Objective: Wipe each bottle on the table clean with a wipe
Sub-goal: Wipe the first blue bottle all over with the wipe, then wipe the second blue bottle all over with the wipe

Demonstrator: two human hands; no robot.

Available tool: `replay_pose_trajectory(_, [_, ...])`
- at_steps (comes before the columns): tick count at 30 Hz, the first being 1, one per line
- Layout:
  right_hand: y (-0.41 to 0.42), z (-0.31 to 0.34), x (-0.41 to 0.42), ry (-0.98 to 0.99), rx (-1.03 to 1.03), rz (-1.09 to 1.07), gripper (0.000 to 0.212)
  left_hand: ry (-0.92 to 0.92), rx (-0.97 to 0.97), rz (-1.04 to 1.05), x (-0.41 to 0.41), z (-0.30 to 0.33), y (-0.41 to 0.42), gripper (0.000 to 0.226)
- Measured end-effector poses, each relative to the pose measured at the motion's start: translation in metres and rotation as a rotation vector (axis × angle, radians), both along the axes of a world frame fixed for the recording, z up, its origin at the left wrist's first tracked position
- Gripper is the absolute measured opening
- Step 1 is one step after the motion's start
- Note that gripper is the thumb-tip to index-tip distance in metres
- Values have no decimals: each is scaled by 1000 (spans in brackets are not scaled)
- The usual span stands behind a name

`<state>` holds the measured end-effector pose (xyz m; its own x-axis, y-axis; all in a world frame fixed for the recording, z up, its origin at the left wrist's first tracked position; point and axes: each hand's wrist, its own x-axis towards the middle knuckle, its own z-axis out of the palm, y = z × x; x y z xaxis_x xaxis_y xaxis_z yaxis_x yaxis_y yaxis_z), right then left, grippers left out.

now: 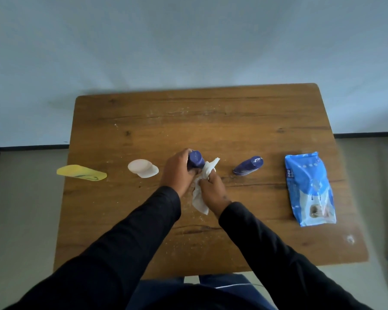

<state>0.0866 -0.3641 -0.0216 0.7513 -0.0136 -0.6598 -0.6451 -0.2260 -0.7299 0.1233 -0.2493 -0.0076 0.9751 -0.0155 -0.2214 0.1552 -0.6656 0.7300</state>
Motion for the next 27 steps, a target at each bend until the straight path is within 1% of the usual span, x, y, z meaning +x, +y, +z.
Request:
replay_pose_trajectory(3, [1, 1, 1, 1, 2, -5, 37, 6, -16, -2, 0, 1, 1, 37])
replay_pose_trajectory(8, [-1, 13, -1, -44, 20, -48, 29, 24, -57, 25, -7, 4, 5, 46])
replay_pose_trajectory(10, [-5, 25, -2, -105, 10, -58, 27, 58, -88, 49, -12, 9, 7, 54])
replay_pose_trajectory(12, [-14, 43, -4, -213, 5, -59, 20, 81, -119, 79, -21, 19, 10, 69])
replay_pose_trajectory(13, [-18, 54, -6, -267, 23, -51, 21, 62, -123, 96, -28, 26, 11, 75])
replay_pose_trajectory(14, [-22, 64, -10, -313, 53, -40, 23, 3, -104, 117, -35, 33, 10, 79])
replay_pose_trajectory(15, [-25, 75, -14, -349, 91, -29, 28, -93, -64, 142, -44, 42, 9, 79])
replay_pose_trajectory(17, [-31, 90, -26, -413, 177, -8, 28, -333, 11, 189, -63, 56, -1, 70])
replay_pose_trajectory(18, [-35, 94, -32, -437, 191, 3, 25, -423, 6, 208, -73, 62, -10, 64])
replay_pose_trajectory(19, [-39, 98, -39, -454, 181, 16, 22, -476, -30, 214, -82, 66, -19, 58])
replay_pose_trajectory(20, [-43, 96, -46, -463, 163, 21, 21, -491, -88, 208, -90, 67, -29, 53])
replay_pose_trajectory(22, [-53, 87, -61, -442, 134, 1, 23, -409, -235, 180, -101, 62, -47, 42])
replay_pose_trajectory(24, [-65, 74, -74, -369, 106, -54, 29, -248, -347, 150, -104, 52, -61, 37])
replay_pose_trajectory(27, [-86, 61, -83, -277, 68, -194, 28, -77, -350, 92, -95, 27, -77, 43])
